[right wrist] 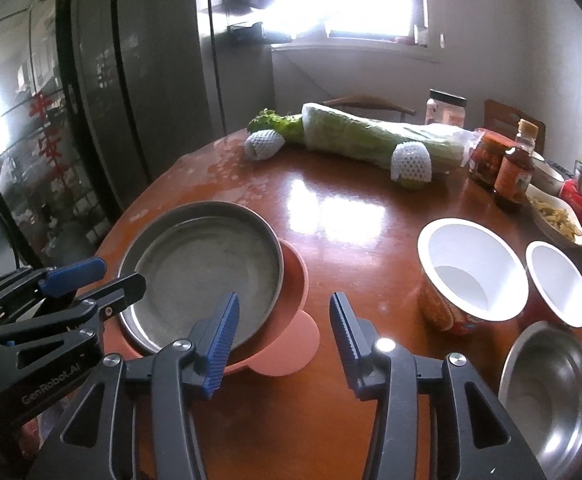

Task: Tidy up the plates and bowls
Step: 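Open both tools and pull them back from the stacked plates, then move both tools to the rim of the steel bowl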

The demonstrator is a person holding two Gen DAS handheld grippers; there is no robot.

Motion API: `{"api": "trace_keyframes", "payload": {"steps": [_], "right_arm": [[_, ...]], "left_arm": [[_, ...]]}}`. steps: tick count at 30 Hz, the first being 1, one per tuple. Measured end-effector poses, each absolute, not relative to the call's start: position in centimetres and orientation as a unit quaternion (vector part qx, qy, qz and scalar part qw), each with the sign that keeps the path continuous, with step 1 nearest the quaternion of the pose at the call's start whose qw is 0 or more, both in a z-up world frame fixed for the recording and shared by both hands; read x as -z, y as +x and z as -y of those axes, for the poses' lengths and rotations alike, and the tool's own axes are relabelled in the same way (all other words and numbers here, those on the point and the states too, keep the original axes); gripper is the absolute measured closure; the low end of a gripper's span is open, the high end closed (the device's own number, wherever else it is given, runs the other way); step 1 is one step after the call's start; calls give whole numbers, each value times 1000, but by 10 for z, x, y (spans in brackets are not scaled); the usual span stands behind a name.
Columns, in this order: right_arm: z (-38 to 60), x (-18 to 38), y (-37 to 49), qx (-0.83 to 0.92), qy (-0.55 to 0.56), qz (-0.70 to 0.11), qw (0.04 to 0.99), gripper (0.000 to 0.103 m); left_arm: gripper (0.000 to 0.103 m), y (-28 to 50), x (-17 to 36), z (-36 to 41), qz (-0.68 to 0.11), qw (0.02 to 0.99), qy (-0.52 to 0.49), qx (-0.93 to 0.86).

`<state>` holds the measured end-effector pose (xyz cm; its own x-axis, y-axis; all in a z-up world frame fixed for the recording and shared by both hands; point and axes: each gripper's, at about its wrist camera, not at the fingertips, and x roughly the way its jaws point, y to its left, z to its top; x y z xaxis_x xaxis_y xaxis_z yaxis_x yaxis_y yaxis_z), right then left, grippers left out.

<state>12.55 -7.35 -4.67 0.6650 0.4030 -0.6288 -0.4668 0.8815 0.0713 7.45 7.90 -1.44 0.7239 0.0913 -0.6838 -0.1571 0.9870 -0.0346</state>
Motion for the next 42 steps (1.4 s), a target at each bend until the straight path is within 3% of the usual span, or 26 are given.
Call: {"api": "trace_keyframes", "payload": {"steps": [18, 29, 42], "right_arm": [[103, 25, 106, -226, -33, -304, 925, 48], [128, 12, 90, -210, -22, -280, 937, 43], [176, -5, 75, -180, 1, -250, 951, 40]], "left_arm": [[52, 62, -6, -54, -347, 936, -28, -61], [40, 54, -18, -28, -328, 943, -16, -51], [38, 56, -28, 10, -331, 944, -10, -13]]}}
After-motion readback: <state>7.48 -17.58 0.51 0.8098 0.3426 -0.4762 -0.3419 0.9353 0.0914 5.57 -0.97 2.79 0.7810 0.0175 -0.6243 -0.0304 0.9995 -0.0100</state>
